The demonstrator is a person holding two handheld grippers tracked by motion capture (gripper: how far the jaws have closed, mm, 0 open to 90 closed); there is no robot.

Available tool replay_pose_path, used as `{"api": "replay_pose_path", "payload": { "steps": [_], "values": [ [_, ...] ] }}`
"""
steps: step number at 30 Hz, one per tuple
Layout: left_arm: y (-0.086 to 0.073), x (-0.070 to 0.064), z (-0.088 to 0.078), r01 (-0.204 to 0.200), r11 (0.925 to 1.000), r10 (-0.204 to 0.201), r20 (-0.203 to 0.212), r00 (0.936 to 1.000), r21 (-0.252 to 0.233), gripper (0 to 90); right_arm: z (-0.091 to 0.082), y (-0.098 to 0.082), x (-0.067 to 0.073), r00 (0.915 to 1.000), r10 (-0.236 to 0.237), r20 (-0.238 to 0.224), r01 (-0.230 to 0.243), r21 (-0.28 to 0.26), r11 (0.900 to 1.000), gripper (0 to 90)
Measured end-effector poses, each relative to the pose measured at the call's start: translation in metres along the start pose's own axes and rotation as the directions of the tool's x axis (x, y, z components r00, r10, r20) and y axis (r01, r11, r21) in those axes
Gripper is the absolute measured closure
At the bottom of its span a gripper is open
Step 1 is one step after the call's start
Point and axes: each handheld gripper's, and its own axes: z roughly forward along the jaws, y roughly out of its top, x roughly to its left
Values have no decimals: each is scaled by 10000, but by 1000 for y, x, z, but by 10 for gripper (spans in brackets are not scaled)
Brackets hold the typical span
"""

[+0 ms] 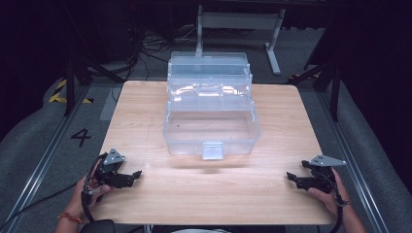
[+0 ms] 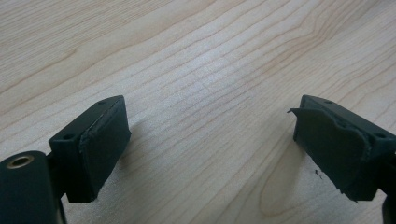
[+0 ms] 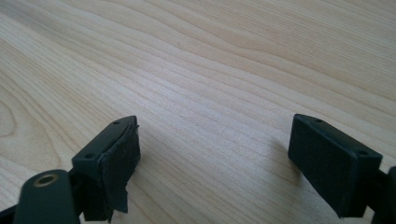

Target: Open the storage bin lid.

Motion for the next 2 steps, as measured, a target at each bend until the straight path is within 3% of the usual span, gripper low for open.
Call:
{"api": "replay_pose_path", "payload": {
  "steps": [2],
  "values": [
    [0,0,0,12,10000,-12,19,10000,-7,110,0,0,0,10000,-6,11,6,7,10000,167]
  ]
}}
